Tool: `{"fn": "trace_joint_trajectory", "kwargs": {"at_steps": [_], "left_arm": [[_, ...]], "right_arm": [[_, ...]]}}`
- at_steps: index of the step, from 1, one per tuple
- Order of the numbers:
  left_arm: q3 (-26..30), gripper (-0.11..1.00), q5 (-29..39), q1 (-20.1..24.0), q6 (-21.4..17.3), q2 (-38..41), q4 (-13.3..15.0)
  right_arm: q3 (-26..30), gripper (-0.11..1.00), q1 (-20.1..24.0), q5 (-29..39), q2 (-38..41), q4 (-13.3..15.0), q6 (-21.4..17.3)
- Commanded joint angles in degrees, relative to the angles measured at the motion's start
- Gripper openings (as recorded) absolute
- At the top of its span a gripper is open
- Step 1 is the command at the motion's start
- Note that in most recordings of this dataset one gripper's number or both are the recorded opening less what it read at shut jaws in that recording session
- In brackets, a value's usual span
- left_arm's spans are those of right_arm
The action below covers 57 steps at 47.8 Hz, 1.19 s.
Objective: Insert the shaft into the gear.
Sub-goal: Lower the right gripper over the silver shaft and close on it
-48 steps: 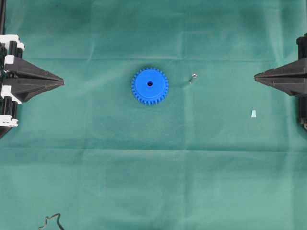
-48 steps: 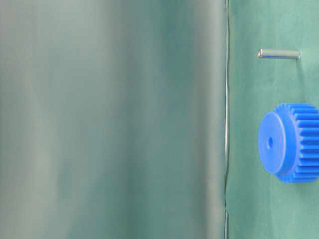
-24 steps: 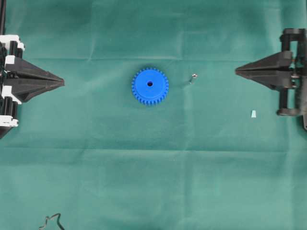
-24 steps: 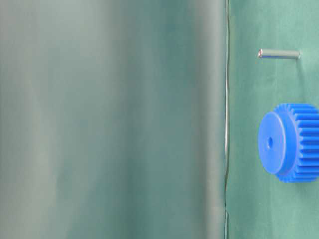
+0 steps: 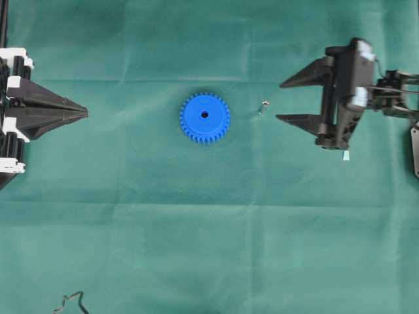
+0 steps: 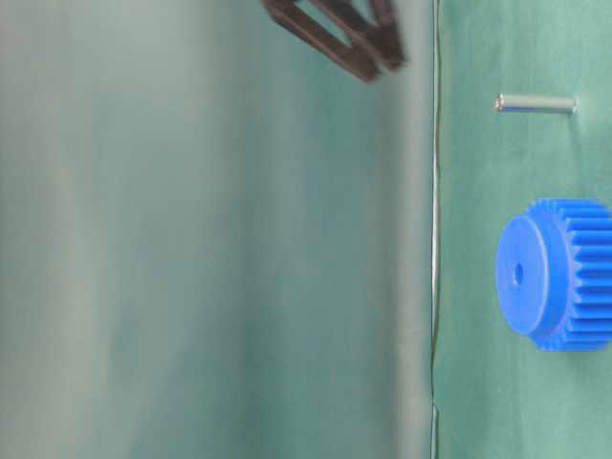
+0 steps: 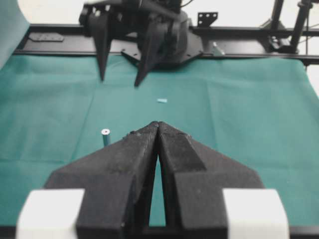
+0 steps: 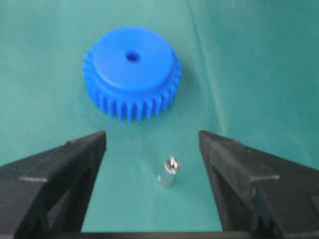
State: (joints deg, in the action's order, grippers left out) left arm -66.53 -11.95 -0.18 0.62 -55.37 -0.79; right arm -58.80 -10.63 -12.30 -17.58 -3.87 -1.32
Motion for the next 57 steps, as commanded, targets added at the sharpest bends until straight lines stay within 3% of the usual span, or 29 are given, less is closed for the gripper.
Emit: {"fn": "trace_joint_trajectory", "kwargs": {"at_steps": [1,8,19,33,38,48,57], "left_arm": [[1.41,0.00,0.00,0.09,0.00,0.44,-0.18],[1.41,0.00,0.26,0.09,0.00,0.70,-0.09],[1.41,0.00,0.62,0.18,0.00,0.79,-0.18],[1.41,0.00,0.88,0.09,0.00,0.88,-0.18],[1.41,0.00,0.97,0.09,0.00,0.79,-0.18],[1.41,0.00,1.14,0.09,0.09,0.79,-0.09],[1.41,0.00,1.49,0.18,0.09,0.53,-0.18]], "right_arm": [[1.32,0.84,-0.97,-2.46,3.52,-0.44,0.00],[1.76,0.77,-1.49,-6.15,9.23,-0.79,0.00],[3.16,0.76,-2.72,-7.47,15.12,-0.88,0.00],[3.69,0.73,-2.99,-8.17,16.26,-0.88,0.09],[3.78,0.62,-2.99,-8.00,16.26,-0.88,0.09],[3.78,0.18,-2.55,-7.47,16.35,-0.79,0.09],[3.87,0.18,-2.20,-7.21,16.17,-0.79,0.00]]}}
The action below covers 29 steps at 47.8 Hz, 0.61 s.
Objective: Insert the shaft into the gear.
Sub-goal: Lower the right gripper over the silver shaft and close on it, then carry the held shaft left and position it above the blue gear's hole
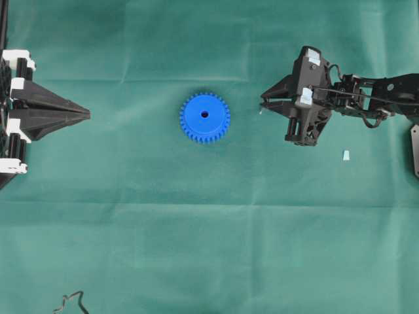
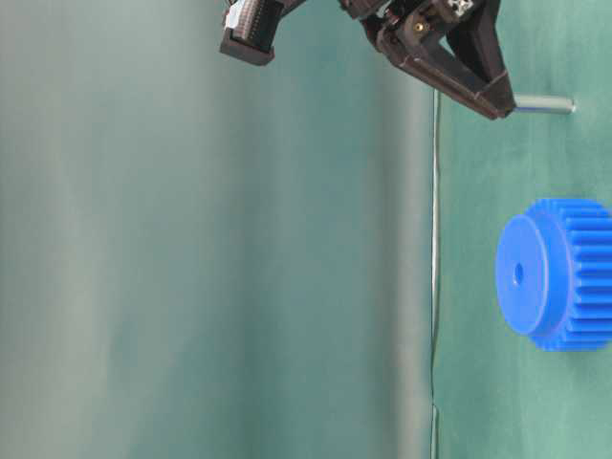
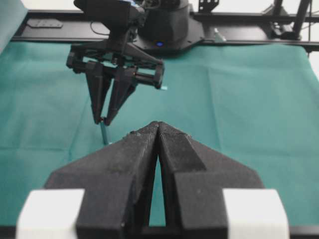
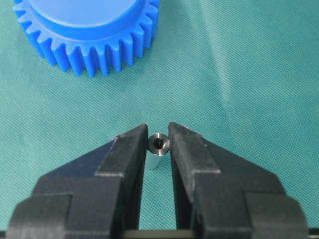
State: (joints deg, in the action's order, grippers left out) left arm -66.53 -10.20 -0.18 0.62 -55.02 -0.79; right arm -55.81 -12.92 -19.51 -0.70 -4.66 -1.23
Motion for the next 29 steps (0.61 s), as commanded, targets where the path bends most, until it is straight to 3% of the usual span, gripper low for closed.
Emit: {"fn": "trace_joint_trajectory", "kwargs": {"at_steps": [1,9,29], "left_arm": [[1.41,0.00,-0.26,0.09,0.09,0.18,-0.09],[1.41,0.00,0.26,0.09,0.09,0.18,-0.09],[1.41,0.00,0.44,0.09,0.18,0.09,-0.18]], "right_arm": [[0.97,0.18,0.09,0.18,-0.79,0.00,-0.09],[2.29,0.18,0.18,3.08,-2.81,0.09,-0.09],[7.73,0.18,0.97,18.90,-11.69,0.26,0.26]]}}
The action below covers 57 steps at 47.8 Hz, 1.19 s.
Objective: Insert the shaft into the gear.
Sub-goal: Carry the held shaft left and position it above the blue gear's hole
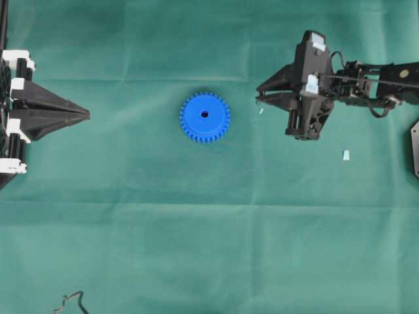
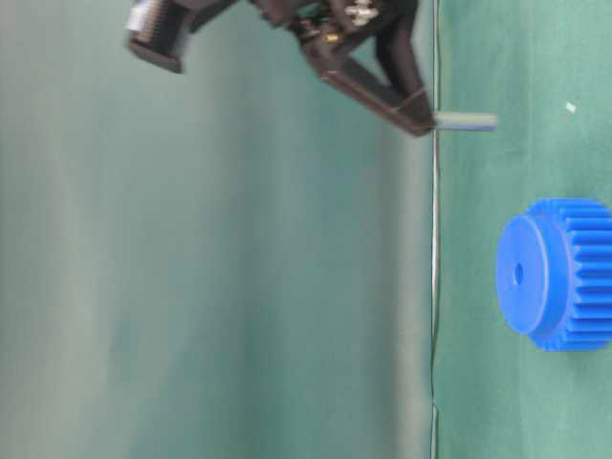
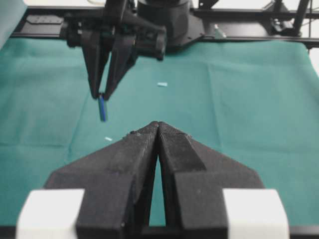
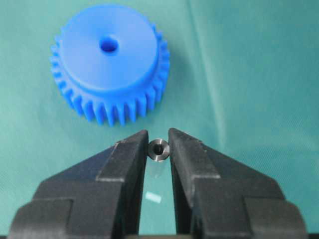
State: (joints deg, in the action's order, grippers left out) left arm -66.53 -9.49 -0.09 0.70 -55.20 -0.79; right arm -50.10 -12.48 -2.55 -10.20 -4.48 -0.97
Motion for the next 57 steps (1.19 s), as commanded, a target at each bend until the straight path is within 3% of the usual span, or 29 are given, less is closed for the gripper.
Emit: {"fn": "trace_joint_trajectory", "kwargs": {"at_steps": [1,15,38,57], "left_arm": [[1.49,0.00,-0.35,0.00,0.09,0.26,-0.09],[1.49,0.00,-0.35,0.00,0.09,0.26,-0.09],[1.49,0.00,-0.26,0.00,0.09,0.26,-0.09],[1.49,0.00,-0.26,0.00,0.09,0.26,-0.09]], "right_arm": [[2.20,0.18,0.62,2.29,-2.37,0.09,0.00],[5.80,0.18,1.85,2.55,-0.26,0.35,0.09],[21.53,0.18,4.39,4.92,11.51,1.32,0.44],[20.74,0.18,4.39,4.66,11.87,1.14,-0.09]]}}
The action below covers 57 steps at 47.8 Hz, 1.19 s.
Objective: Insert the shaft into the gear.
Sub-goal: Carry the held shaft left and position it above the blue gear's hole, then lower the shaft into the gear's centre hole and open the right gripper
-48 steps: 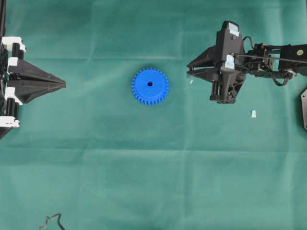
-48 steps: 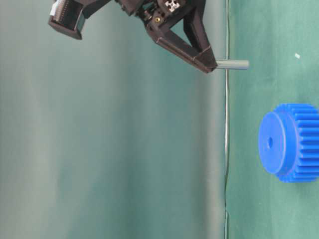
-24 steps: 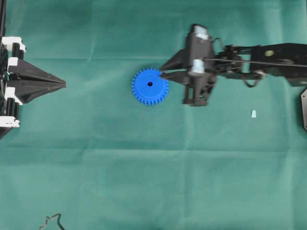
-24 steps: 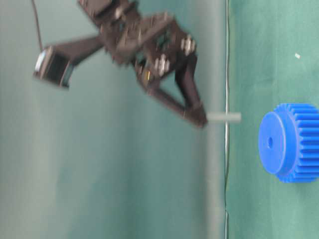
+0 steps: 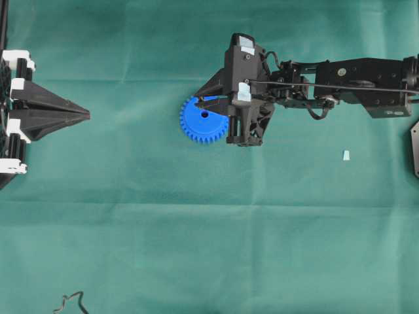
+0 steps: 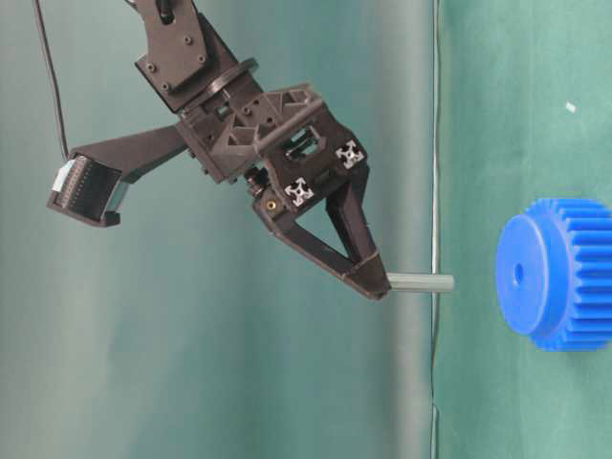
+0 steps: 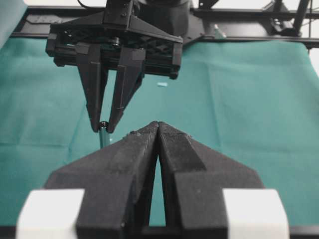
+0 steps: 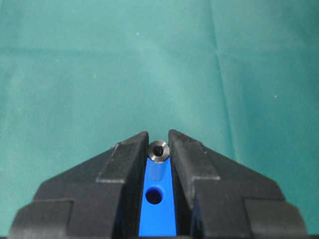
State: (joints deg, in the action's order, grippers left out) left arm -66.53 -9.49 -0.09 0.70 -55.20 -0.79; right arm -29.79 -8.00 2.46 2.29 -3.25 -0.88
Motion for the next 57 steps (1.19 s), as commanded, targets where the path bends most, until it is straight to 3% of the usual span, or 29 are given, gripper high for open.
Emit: {"fn": "trace_joint_trajectory", "kwargs": {"at_steps": [1,25,57], "left_arm": [[1.41,0.00,-0.26,0.09,0.09,0.26,-0.09],[1.41,0.00,-0.26,0.00,0.09,0.35,-0.18],[1.41,0.00,-0.26,0.09,0.09,0.62,-0.18]], "right_arm": [[0.35,0.18,-0.09,-0.35,-0.53,-0.09,-0.18],[-0.09,0.18,-0.09,-4.22,6.42,-0.53,-0.35],[-1.49,0.18,-0.09,-7.03,7.73,-0.53,-0.35]]}}
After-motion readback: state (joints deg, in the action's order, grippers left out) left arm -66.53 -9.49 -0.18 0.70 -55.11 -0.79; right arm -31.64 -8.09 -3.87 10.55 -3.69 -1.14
